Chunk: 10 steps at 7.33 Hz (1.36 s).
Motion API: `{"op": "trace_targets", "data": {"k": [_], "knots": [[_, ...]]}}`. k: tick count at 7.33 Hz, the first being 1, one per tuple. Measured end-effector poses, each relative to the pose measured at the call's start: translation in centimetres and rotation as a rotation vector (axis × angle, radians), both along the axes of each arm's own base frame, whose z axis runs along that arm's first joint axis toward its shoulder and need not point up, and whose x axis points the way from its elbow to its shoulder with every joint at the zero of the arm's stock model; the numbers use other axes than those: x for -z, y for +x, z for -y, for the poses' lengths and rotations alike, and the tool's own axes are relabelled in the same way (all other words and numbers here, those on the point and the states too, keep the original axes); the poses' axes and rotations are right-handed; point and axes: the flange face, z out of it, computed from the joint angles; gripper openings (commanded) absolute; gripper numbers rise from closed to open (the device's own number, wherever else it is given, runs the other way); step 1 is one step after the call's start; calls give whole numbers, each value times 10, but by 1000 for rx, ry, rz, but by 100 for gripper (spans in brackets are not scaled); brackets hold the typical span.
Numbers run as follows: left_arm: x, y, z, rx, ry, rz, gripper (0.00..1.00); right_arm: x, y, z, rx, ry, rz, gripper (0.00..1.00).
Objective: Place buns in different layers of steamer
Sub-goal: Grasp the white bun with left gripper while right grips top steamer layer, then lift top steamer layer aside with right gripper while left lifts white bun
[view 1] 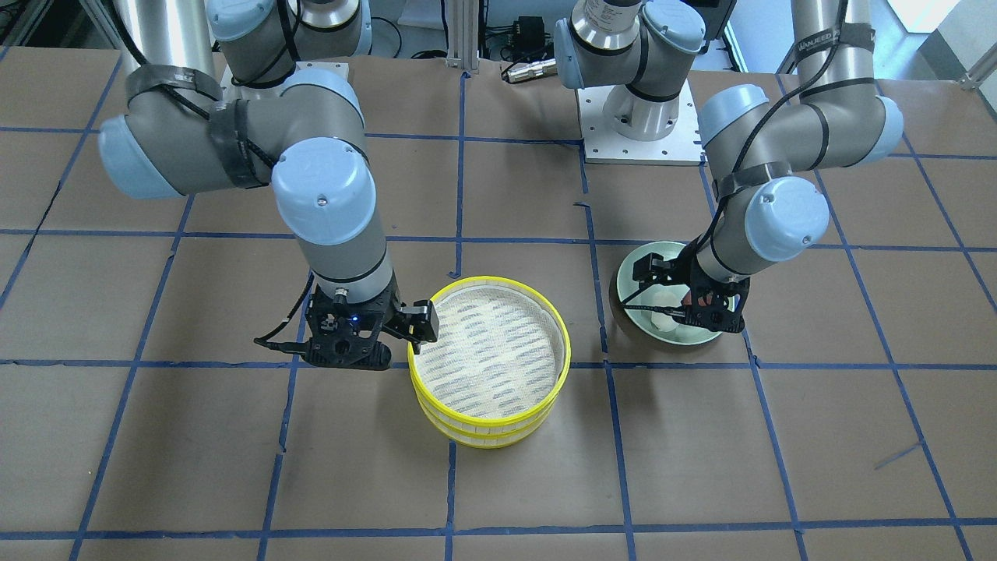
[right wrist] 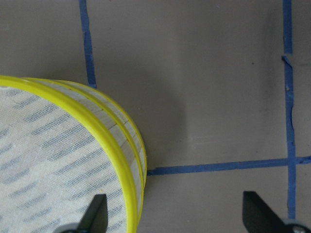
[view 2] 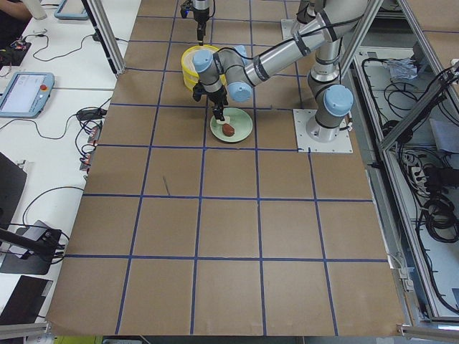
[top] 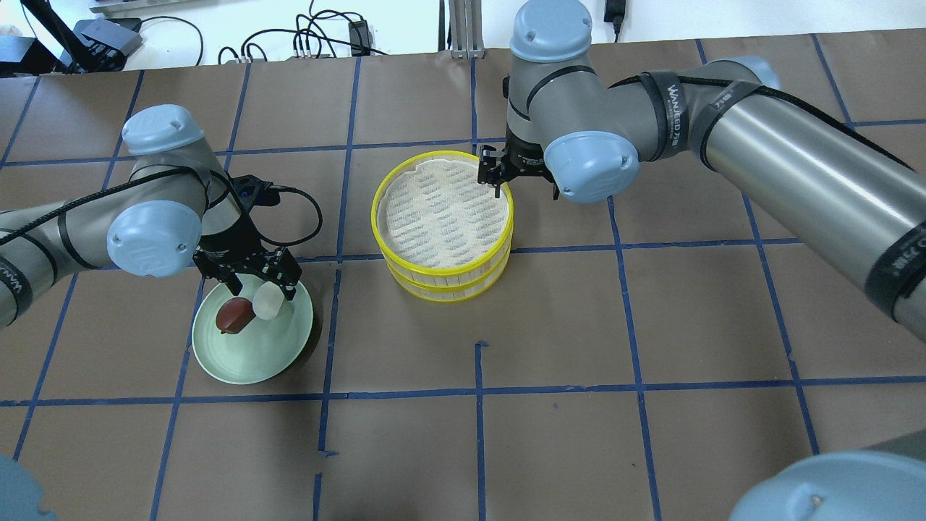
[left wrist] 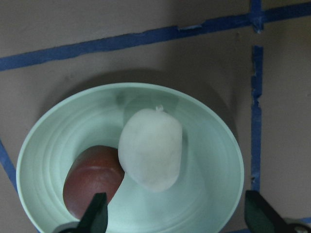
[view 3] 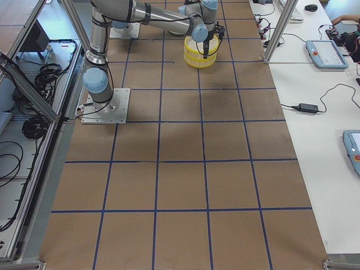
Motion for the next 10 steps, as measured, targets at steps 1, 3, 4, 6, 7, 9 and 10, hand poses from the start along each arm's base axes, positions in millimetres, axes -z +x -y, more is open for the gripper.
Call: {"op": "trace_targets", "data": {"k": [1,3,4,6,7,9,10], "knots": [[4,1,3,0,-13,3,45,4,5,-1,9,3,1,41],[10,0,1,5,-11,13,13,14,11,-7,7,16,-2,12],[11,1,-2,8,-6,24,10,18,12,-9,6,23,-4,9],[-18,-2,9,5,-70,48,9,20,11,-11,4,27,-9,8],[-55,-7,20,4,-119,57,9,19,11,-12,4,25,-12,8],[-142,-33,34,29,-188,54,9,8,10,-14,9,13,-13,9],[-167,-53,38,17,-218,32,9,-10,5,-16,12,-5,-8,9]]}}
